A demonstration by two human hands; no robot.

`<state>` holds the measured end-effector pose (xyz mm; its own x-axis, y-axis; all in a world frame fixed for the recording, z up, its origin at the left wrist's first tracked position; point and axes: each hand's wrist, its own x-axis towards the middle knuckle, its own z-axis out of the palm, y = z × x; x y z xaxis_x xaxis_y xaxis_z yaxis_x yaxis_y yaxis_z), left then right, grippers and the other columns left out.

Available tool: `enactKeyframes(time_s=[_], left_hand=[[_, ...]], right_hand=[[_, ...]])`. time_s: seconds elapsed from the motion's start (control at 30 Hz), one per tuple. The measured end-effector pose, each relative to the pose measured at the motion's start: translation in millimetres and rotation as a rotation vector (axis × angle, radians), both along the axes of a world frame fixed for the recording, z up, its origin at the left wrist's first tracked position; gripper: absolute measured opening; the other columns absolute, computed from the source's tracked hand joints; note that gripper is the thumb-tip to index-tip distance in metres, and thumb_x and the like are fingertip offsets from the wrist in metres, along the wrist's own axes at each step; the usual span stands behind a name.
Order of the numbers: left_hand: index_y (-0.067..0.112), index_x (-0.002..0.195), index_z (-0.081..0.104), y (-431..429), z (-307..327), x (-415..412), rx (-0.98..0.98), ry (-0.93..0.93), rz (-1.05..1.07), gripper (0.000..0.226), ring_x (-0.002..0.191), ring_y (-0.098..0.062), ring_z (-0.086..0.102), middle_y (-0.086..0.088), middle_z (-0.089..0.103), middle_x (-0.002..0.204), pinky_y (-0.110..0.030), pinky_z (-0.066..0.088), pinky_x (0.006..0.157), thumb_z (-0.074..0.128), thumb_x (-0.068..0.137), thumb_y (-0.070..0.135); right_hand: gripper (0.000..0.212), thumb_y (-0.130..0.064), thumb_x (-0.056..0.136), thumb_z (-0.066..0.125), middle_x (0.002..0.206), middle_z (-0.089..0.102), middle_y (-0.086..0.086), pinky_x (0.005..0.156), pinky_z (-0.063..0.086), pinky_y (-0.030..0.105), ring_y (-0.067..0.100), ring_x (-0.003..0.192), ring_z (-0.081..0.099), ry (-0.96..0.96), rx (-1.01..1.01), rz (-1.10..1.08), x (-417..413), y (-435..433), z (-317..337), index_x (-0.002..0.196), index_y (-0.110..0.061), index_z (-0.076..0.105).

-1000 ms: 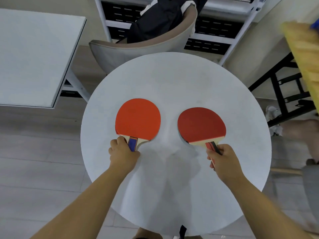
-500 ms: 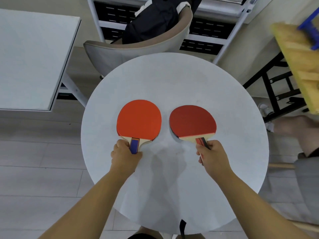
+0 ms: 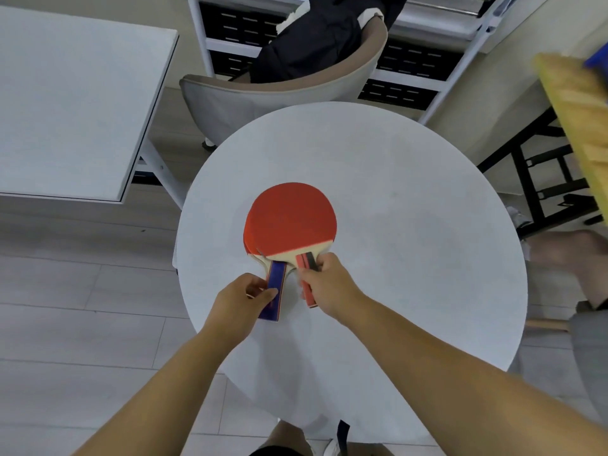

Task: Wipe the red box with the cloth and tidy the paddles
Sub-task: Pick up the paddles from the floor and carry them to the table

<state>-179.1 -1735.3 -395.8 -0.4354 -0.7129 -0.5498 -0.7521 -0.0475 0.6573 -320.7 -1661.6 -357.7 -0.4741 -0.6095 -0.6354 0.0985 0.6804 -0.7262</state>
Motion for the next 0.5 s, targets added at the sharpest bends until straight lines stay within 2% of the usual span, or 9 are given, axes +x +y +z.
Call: enactKeyframes(time_s=[0.1, 0.17, 0.27, 0.37, 0.43, 0.5], left_hand=[[0.028, 0.085, 0.057, -1, 0, 5, -0.001, 0.031, -0.03, 0.005, 0.077, -0.008, 0.057, 0.01, 0.062, 0.085, -0.017, 0.04, 0.061, 0.06, 0.089, 0.028], [0.027, 0.086, 0.058, -3, 1, 8, -0.001, 0.038, -0.059, 0.004, 0.077, -0.007, 0.057, 0.01, 0.062, 0.083, -0.015, 0.04, 0.062, 0.059, 0.09, 0.027], [0.024, 0.085, 0.061, -5, 3, 12, 0.005, 0.052, -0.072, 0.008, 0.077, -0.008, 0.057, 0.008, 0.063, 0.083, -0.016, 0.041, 0.065, 0.056, 0.091, 0.023], [0.021, 0.084, 0.062, -8, 5, 19, -0.002, 0.042, -0.06, 0.012, 0.077, -0.014, 0.056, 0.006, 0.062, 0.082, -0.02, 0.042, 0.065, 0.054, 0.092, 0.024], [0.02, 0.086, 0.063, -11, 7, 23, -0.011, 0.037, -0.046, 0.012, 0.079, -0.014, 0.057, 0.006, 0.062, 0.084, -0.021, 0.042, 0.065, 0.054, 0.092, 0.024], [0.021, 0.087, 0.062, -17, 8, 26, -0.03, 0.039, -0.044, 0.01, 0.081, -0.012, 0.057, 0.007, 0.062, 0.086, -0.021, 0.042, 0.066, 0.055, 0.092, 0.026]], right_hand=[[0.009, -0.019, 0.092, 0.058, 0.086, 0.059, 0.0, 0.074, 0.052, 0.031, 0.02, 0.083, 0.06, 0.065, 0.082, 0.136, 10, 3, -1, 0.086, -0.018, 0.05], [0.007, -0.019, 0.091, 0.061, 0.095, 0.066, 0.006, 0.081, 0.056, 0.037, 0.022, 0.089, 0.065, 0.02, 0.077, 0.165, 17, 2, 0, 0.092, -0.015, 0.055], [0.018, -0.023, 0.089, 0.064, 0.098, 0.068, 0.012, 0.076, 0.059, 0.038, 0.028, 0.089, 0.068, 0.006, 0.086, 0.204, 23, -5, 4, 0.096, -0.007, 0.061], [0.033, -0.03, 0.086, 0.067, 0.098, 0.069, 0.017, 0.079, 0.055, 0.043, 0.031, 0.09, 0.066, 0.077, 0.126, 0.234, 27, -9, 2, 0.095, 0.002, 0.064], [0.035, -0.032, 0.086, 0.067, 0.098, 0.069, 0.018, 0.078, 0.053, 0.043, 0.031, 0.089, 0.066, 0.095, 0.143, 0.231, 28, -8, 2, 0.094, 0.002, 0.062], [0.028, -0.032, 0.087, 0.064, 0.091, 0.066, 0.019, 0.071, 0.05, 0.041, 0.03, 0.08, 0.063, 0.109, 0.144, 0.235, 26, -7, 1, 0.085, -0.005, 0.058]])
